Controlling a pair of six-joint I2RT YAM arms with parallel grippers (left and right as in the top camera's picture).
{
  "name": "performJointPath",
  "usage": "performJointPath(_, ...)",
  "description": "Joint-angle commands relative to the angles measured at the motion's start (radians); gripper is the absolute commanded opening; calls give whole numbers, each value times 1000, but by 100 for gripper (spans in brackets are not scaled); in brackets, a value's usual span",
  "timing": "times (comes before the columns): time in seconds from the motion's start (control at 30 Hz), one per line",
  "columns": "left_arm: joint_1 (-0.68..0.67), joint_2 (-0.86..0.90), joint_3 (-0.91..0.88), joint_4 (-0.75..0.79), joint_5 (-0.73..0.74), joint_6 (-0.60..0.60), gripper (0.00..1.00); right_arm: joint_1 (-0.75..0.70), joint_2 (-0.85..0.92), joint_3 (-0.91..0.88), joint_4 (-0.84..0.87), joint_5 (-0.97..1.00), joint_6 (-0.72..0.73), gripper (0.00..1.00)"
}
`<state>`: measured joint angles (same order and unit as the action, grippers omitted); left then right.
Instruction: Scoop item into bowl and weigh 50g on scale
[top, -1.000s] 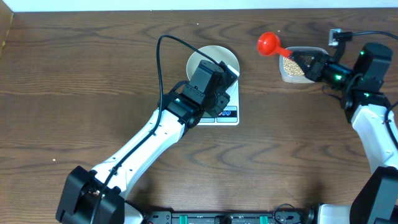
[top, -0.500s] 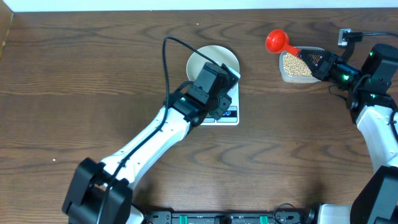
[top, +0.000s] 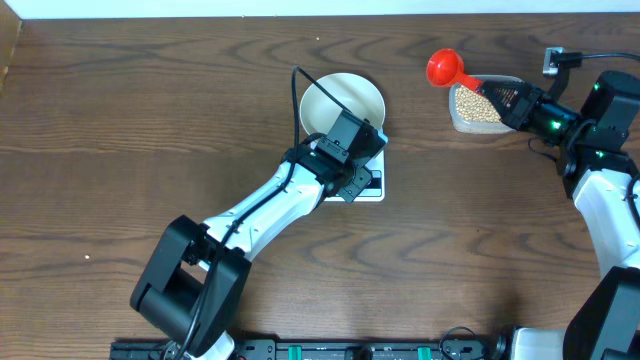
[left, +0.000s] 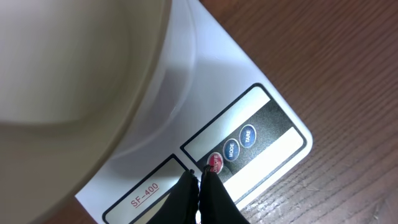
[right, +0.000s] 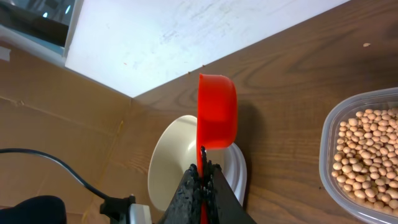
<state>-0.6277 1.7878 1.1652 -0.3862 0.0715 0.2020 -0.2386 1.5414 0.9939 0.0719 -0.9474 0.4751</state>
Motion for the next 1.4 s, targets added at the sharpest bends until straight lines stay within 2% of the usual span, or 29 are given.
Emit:
performJointPath(0.0,0,6,-3,-1,-12,14,7,-6,-12,12,-3,-17,6,1)
performJointPath(0.37,0,23,-5,3,-12,14,7,-6,-12,12,-25,-18,-6,1)
performJointPath(0.87,0,142,-5,26,-8,14,7,-6,-12,12,-62,-17,-35,1)
performJointPath(1.37,0,66,-3,55,-9,26,7,-6,-12,12,-62,-17,-35,1)
